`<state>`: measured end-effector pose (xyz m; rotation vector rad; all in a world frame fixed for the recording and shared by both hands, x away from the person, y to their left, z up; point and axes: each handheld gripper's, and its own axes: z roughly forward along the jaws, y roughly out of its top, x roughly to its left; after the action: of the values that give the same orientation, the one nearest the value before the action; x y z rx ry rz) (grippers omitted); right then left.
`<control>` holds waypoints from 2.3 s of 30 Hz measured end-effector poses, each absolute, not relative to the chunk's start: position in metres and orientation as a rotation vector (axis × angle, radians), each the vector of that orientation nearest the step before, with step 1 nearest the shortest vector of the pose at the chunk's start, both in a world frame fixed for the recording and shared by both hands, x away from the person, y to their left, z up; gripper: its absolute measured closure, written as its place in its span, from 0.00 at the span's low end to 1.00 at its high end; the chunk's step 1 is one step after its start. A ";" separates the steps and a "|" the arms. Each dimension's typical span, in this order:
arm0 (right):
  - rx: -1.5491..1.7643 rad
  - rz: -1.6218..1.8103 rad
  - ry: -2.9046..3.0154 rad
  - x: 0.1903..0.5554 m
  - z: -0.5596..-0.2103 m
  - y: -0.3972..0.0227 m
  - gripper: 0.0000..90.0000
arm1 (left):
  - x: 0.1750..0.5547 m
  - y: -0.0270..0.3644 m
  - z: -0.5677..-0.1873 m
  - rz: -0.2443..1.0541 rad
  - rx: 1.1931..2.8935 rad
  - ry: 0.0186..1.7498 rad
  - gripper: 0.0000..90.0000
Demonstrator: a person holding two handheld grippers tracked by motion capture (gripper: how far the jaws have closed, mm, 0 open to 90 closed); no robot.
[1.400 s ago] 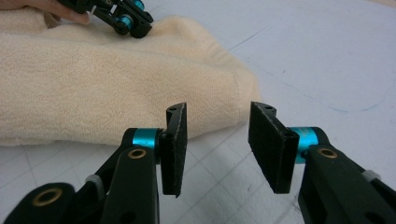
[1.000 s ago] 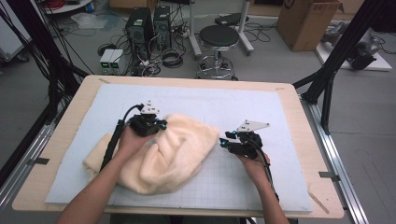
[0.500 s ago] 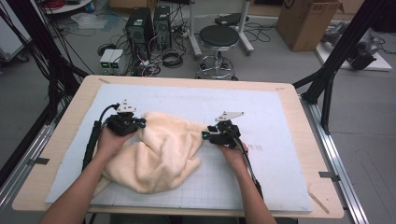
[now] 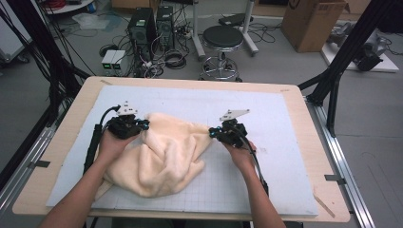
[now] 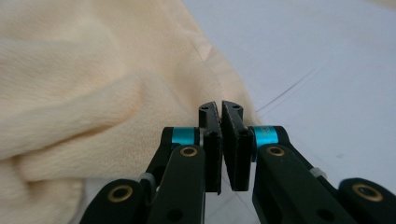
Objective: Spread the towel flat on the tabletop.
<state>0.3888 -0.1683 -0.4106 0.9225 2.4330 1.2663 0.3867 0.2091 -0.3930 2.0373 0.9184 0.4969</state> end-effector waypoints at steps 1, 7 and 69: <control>0.916 1.281 2.422 0.384 -0.405 -0.174 0.97 | 0.386 0.207 -0.391 0.490 2.036 0.908 0.95; 0.872 1.252 2.371 0.360 -0.380 -0.196 0.97 | 0.388 0.190 -0.375 0.483 1.985 0.865 0.95; 0.972 1.197 2.450 0.366 -0.421 -0.241 0.97 | 0.329 0.231 -0.376 0.399 1.936 0.767 0.50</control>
<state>0.3655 -0.2411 -0.4209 0.9721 2.4497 1.1971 0.3288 0.2310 -0.3758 1.9359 0.7672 0.3990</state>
